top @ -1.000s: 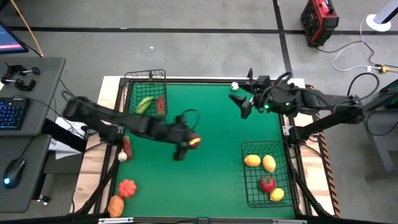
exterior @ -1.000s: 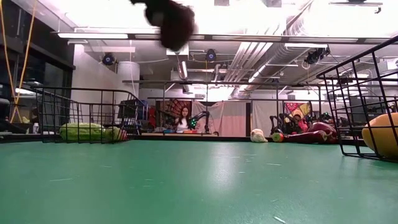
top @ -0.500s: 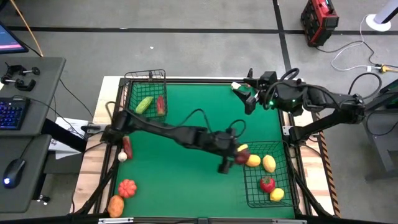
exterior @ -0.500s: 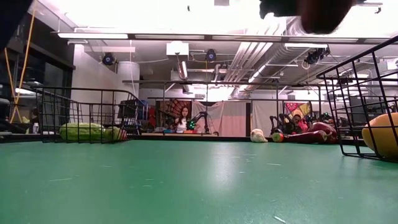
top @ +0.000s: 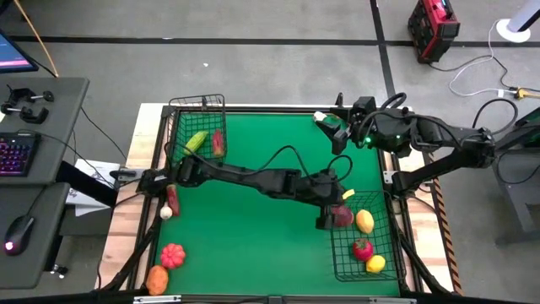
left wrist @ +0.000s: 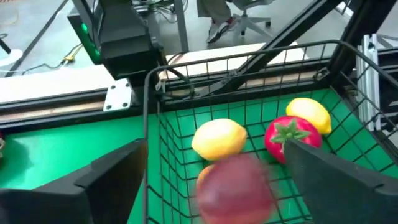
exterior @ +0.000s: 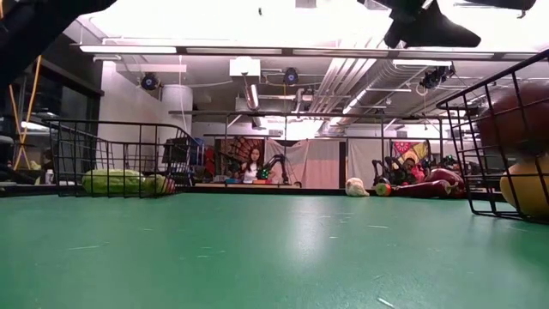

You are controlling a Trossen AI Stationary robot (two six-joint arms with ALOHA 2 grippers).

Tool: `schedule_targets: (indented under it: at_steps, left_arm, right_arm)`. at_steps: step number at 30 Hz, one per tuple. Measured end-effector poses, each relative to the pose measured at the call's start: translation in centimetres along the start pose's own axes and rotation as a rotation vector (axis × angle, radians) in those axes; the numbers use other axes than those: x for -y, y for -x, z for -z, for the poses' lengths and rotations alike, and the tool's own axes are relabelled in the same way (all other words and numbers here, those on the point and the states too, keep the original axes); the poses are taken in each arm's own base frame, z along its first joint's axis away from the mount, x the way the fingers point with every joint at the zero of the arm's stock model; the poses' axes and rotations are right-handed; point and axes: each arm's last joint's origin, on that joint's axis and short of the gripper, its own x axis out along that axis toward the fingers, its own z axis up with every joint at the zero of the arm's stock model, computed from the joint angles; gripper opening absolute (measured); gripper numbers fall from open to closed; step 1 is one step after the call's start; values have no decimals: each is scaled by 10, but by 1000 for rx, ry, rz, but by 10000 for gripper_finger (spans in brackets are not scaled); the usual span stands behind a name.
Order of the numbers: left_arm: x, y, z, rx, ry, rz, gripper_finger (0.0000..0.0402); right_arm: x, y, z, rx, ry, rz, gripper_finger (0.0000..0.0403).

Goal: Sort produce into baskets
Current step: Put the bottom red apple into the bottom black wire basket, then put the top white garlic into the top black wire basket

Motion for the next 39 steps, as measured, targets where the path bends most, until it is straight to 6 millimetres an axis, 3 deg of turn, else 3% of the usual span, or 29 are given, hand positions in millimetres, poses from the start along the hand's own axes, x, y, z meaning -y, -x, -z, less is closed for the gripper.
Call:
schedule_targets:
  at_steps: [4, 8, 14, 19, 23, 28, 31, 35, 39]
  left_arm:
    - [0, 6, -5, 9, -38, 0, 352]
    - [-3, 25, -7, -109, -86, 13, 352]
    - [-27, 72, -2, -394, -69, 57, 352]
    - [-44, 111, 12, -494, 49, 132, 353]
    - [-44, 154, 34, -434, 127, 101, 353]
    - [-35, 219, 86, -361, 299, 26, 353]
    - [-33, 255, 113, -340, 438, -28, 353]
    - [-32, 291, 138, -293, 607, -110, 353]
    - [-34, 314, 143, -201, 679, -185, 353]
  right_arm:
    - [0, 0, 0, 0, 5, 0, 319]
    - [0, 0, 0, -1, 7, -1, 319]
    - [0, 0, 0, -3, 0, -6, 319]
    - [-1, 0, 1, -24, 10, -31, 319]
    - [0, 0, 4, -50, 26, -38, 319]
    - [3, 0, 9, -95, 55, -13, 319]
    - [5, -5, 14, -89, 6, 106, 319]
    - [19, -32, 21, -82, -132, 332, 319]
    - [52, -78, 24, -206, -202, 455, 319]
